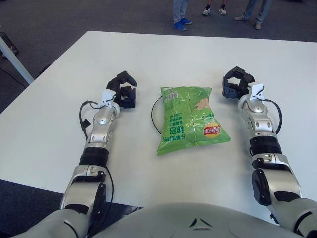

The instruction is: Put the snack into the plate.

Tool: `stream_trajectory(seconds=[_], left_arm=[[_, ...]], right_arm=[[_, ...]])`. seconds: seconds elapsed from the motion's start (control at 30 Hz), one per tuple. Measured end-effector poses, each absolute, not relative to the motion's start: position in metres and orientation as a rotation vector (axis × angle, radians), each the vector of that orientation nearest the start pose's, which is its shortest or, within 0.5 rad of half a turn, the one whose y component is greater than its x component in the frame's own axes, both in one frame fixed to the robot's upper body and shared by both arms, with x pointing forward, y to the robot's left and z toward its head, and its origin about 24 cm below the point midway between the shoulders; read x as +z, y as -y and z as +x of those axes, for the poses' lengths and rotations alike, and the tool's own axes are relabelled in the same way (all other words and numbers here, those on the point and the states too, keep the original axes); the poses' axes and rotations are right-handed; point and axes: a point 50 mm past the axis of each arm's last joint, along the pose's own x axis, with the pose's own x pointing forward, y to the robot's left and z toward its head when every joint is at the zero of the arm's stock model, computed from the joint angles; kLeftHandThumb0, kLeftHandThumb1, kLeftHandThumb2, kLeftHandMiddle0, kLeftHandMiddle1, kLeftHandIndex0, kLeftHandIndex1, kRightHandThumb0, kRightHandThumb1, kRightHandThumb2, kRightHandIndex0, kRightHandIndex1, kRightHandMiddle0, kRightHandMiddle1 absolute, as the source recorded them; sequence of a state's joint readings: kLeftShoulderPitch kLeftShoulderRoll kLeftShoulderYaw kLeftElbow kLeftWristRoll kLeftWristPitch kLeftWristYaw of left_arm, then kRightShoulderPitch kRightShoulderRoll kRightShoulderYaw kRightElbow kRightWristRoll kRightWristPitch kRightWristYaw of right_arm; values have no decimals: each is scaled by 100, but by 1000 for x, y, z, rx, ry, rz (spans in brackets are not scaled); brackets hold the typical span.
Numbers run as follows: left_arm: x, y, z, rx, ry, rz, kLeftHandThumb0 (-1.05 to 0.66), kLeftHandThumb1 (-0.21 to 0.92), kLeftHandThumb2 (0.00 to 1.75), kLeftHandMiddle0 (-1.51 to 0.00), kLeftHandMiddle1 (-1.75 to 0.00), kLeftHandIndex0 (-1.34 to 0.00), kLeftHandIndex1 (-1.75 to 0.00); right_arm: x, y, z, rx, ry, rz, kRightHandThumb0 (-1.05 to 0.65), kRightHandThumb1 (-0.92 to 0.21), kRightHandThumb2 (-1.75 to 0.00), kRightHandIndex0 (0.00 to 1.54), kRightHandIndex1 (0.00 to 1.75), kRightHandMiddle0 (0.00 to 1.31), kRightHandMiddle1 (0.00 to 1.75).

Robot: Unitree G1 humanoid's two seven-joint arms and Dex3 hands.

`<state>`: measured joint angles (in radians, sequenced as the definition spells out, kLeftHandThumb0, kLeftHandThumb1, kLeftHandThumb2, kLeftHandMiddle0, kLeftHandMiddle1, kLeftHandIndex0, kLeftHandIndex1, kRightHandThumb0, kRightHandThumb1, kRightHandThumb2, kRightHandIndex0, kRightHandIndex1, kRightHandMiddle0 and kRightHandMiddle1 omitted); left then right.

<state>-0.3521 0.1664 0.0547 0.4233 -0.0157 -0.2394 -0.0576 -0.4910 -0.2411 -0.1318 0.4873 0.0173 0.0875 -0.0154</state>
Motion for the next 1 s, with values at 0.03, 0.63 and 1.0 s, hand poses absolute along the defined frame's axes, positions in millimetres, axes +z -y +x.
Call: stream_trajectory(seconds=[0.03,0.63,1.0], left_arm=[[68,-176,318,-55,163,146,-49,26,138,-125,-175,-65,-175],[70,-175,317,-55,175,169,-51,23,142,-124,-175,-68,-175],[70,-175,317,-49,171,163,-51,21,144,-123,-175,-69,-175]], right_arm=[[76,212,343,-122,-69,-161,-48,-34,-129,126,175,60,175],[71,213,338,-200,18,-63,-47,-35,-128,128,175,59,175],[70,213,338,-202,27,-53,-47,-36,-127,129,175,58,175]])
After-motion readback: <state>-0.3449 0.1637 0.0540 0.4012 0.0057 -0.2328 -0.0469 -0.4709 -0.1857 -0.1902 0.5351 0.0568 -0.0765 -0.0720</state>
